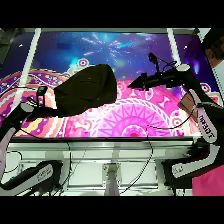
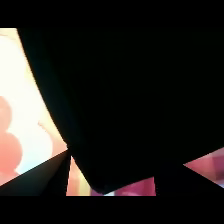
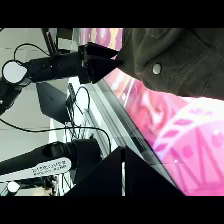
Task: Fold the clothes and pants, and hang the long-sleeved shirts on hangers.
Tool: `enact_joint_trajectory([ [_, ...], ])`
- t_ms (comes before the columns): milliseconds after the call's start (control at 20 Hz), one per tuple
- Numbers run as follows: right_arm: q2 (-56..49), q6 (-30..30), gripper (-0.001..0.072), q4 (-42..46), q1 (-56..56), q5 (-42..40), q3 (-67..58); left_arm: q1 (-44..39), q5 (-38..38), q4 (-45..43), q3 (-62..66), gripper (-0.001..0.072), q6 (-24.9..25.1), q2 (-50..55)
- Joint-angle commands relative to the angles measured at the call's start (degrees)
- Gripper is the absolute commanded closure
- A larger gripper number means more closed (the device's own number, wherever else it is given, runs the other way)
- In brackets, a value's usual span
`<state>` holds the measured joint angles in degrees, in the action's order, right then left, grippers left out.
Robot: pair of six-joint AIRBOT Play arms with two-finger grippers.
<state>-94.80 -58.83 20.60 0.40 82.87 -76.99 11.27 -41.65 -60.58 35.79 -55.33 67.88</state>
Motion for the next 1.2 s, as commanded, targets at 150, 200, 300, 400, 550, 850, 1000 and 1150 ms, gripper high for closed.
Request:
enact_joint_trajectory([
  [150,0.1,0.3,0.0697,0.6,0.0,-1.6,0.4,-3.8,-0.6,1.1,0.8,0.069,2.2,1.2],
  [200,0.0,-1.2,0.0698,2.9,0.0,-3.4,0.5,-3.8,-2.3,1.3,2.0,0.069,2.2,0.2],
  [300,-1.5,-4.7,0.0699,6.2,0.0,-5.7,0.5,-3.8,-6.5,1.3,5.4,0.069,2.2,-3.8],
  [400,-5.0,-4.5,0.0699,5.4,0.7,-4.9,0.5,-3.8,-7.4,2.6,8.2,0.069,2.2,-9.7],
  [550,-10.8,-4.6,0.0694,4.9,4.3,-6.8,0.5,-3.8,-5.3,4.6,9.2,0.069,2.2,-17.1],
  [850,-13.8,-6.7,0.017,5.6,12.1,-18.6,0.4,-3.8,-5.5,5.9,9.2,0.069,1.6,-19.6],
  [1000,-14.1,-8.2,0.017,6.9,12.1,-23.5,0.4,-3.8,-5.6,7.3,9.2,0.069,1.6,-19.5],
  [1150,-14.5,-8.8,0.017,7.6,12.5,-25.9,0.4,-3.8,-5.5,9.9,9.2,0.069,1.6,-19.5],
])
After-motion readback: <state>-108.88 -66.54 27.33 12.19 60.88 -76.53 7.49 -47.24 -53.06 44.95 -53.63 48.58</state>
